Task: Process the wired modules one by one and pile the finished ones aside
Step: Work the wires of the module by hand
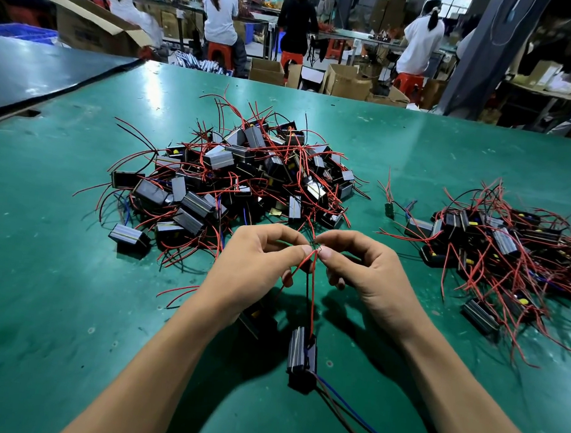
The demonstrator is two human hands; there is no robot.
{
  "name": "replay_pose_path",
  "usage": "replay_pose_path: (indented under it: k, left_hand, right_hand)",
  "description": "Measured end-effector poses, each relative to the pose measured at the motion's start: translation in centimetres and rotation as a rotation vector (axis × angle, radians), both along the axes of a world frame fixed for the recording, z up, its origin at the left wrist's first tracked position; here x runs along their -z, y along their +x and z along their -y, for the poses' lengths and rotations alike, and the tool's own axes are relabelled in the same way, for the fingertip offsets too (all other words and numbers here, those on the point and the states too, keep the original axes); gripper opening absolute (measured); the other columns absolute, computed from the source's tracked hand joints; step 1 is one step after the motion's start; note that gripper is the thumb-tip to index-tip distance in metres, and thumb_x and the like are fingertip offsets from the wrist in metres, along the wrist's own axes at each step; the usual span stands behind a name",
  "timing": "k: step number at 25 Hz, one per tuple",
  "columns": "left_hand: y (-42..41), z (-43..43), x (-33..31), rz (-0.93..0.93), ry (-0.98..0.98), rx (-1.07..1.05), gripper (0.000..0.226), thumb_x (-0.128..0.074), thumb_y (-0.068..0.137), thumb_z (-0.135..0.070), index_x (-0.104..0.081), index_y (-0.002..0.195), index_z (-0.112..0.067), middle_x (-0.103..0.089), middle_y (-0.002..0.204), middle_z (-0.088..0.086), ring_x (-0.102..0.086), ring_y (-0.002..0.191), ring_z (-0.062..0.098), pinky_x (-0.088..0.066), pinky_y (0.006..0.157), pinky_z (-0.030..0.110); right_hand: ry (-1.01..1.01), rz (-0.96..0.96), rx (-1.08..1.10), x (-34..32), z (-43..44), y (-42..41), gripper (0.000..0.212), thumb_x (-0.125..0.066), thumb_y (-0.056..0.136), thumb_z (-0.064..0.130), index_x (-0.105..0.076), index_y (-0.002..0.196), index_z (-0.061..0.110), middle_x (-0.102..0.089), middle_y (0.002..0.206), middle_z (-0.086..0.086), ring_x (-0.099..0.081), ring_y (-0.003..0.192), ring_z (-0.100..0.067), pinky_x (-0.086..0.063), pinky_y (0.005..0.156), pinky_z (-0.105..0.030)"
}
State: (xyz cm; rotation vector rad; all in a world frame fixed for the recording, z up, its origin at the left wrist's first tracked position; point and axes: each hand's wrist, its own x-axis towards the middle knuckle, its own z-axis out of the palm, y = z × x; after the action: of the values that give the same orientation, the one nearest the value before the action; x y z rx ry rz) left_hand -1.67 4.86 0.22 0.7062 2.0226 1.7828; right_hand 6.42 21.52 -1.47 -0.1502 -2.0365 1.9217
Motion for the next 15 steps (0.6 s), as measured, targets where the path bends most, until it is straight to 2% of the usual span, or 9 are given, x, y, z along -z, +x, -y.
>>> replay_pose_path:
  k: [4, 7, 10, 12, 14, 15]
  left_hand:
    - [-0.04, -0.03, 0.2, 0.006, 0.004, 0.021, 0.007, -0.069, 0.09, -0.017, -0.074, 0.085, -0.015, -0.075, 0.077, 0.008, -0.062, 0.065, 0.018, -0.049, 0.066, 0.032]
    - [0.01, 0.0, 0.24, -0.006, 0.019, 0.059, 0.007, -0.069, 0.089, -0.013, -0.074, 0.084, -0.012, -0.074, 0.076, 0.008, -0.06, 0.066, 0.018, -0.048, 0.062, 0.024]
    - [0.03, -0.02, 0.17, -0.013, 0.02, 0.088, 0.006, -0.069, 0.089, -0.012, -0.074, 0.086, -0.01, -0.074, 0.076, 0.009, -0.058, 0.065, 0.015, -0.048, 0.06, 0.022]
    - [0.01, -0.02, 0.15, -0.01, 0.01, 0.079, 0.007, -0.069, 0.089, -0.013, -0.074, 0.085, -0.011, -0.074, 0.076, 0.007, -0.058, 0.062, 0.014, -0.048, 0.06, 0.022]
    - [0.0, -0.01, 0.17, -0.008, -0.014, 0.043, 0.008, -0.069, 0.089, -0.015, -0.075, 0.083, -0.014, -0.075, 0.074, 0.005, -0.059, 0.06, 0.014, -0.049, 0.061, 0.025]
    - [0.0, 0.01, 0.18, -0.006, -0.024, 0.026, 0.009, -0.069, 0.089, -0.016, -0.075, 0.083, -0.015, -0.075, 0.074, 0.004, -0.059, 0.06, 0.014, -0.049, 0.061, 0.026]
  right_hand:
    - [-0.001, 0.012, -0.032, 0.12, 0.05, -0.03, 0.022, -0.079, 0.078, 0.03, -0.077, 0.097, 0.019, -0.068, 0.075, 0.0, -0.054, 0.06, -0.009, -0.043, 0.057, -0.017]
    - [-0.07, 0.022, -0.036, 0.3, 0.36, -0.21, 0.021, -0.081, 0.076, 0.032, -0.077, 0.091, 0.019, -0.065, 0.07, 0.0, -0.052, 0.057, -0.009, -0.041, 0.054, -0.017]
    - [-0.081, 0.028, -0.024, 0.15, 0.5, -0.22, 0.022, -0.079, 0.075, 0.034, -0.076, 0.088, 0.018, -0.063, 0.067, -0.001, -0.051, 0.055, -0.01, -0.041, 0.053, -0.018]
    - [-0.025, 0.009, 0.018, 0.09, 0.43, -0.09, 0.014, -0.077, 0.078, 0.029, -0.076, 0.087, 0.018, -0.063, 0.066, 0.0, -0.052, 0.054, -0.01, -0.041, 0.054, -0.018]
    - [0.116, -0.017, 0.062, -0.03, 0.37, 0.04, 0.003, -0.077, 0.084, 0.019, -0.076, 0.086, 0.019, -0.067, 0.067, 0.006, -0.054, 0.056, -0.009, -0.043, 0.056, -0.016]
    - [0.181, -0.033, 0.077, 0.03, 0.37, 0.08, 0.007, -0.077, 0.086, 0.014, -0.075, 0.087, 0.021, -0.069, 0.069, 0.008, -0.055, 0.057, -0.009, -0.044, 0.057, -0.016]
